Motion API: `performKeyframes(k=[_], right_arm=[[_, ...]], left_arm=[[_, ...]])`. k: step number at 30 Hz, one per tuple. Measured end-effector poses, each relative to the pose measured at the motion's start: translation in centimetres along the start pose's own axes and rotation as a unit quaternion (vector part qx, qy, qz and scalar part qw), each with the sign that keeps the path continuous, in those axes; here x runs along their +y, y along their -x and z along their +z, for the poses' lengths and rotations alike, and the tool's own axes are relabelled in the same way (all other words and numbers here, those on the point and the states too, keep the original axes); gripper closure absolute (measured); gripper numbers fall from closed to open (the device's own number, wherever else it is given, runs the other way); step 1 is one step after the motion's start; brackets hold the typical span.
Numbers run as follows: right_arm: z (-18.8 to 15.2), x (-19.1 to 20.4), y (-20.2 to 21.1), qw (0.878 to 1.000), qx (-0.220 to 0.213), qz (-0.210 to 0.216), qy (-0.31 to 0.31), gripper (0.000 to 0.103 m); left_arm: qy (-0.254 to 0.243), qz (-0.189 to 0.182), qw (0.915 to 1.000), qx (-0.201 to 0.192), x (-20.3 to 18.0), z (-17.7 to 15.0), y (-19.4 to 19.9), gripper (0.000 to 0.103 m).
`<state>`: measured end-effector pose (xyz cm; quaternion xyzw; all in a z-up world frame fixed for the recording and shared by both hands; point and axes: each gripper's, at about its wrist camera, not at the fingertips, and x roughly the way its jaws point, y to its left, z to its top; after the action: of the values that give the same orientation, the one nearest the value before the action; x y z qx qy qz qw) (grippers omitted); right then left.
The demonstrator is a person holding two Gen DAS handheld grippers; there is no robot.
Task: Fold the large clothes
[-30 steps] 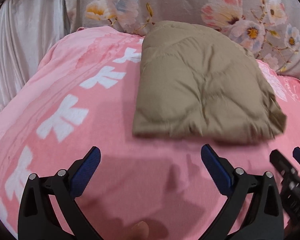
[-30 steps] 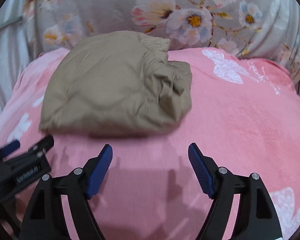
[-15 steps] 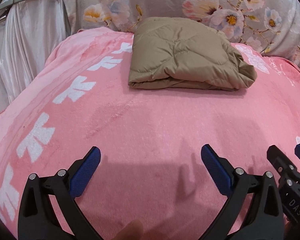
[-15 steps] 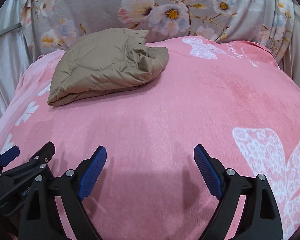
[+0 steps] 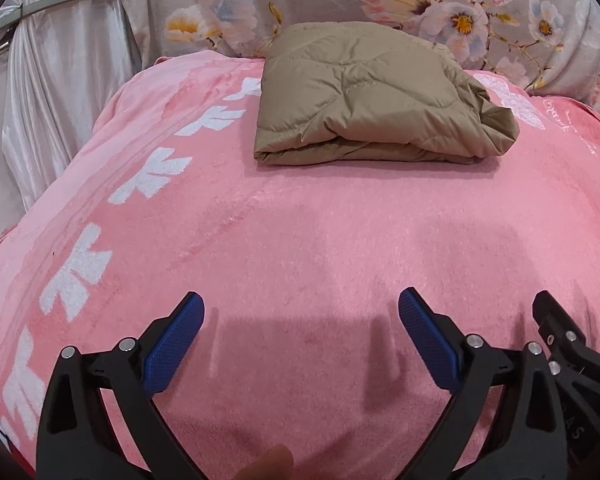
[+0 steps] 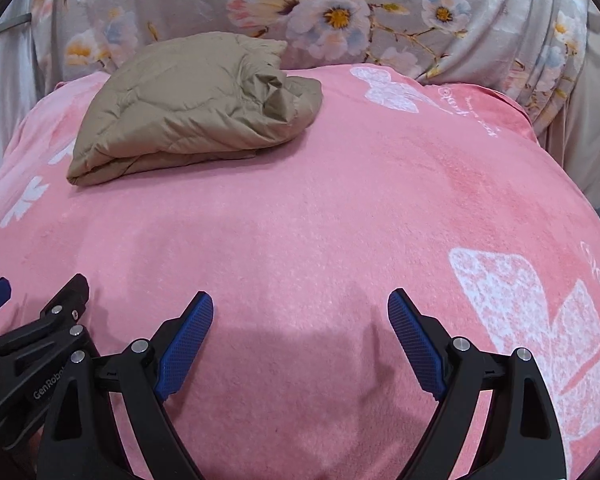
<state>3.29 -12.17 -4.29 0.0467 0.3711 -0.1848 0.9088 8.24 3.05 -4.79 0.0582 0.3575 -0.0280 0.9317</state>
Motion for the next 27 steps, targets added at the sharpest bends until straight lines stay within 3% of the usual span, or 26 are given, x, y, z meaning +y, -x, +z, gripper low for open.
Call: performKeyframes(k=[27], right_arm=[[-0.15, -0.09, 0.19, 1.000, -0.001, 0.012, 0.004, 0.016]], left_arm=[[0.007, 0.002, 1.0000, -0.002, 0.24, 0.05, -0.01, 0.008]])
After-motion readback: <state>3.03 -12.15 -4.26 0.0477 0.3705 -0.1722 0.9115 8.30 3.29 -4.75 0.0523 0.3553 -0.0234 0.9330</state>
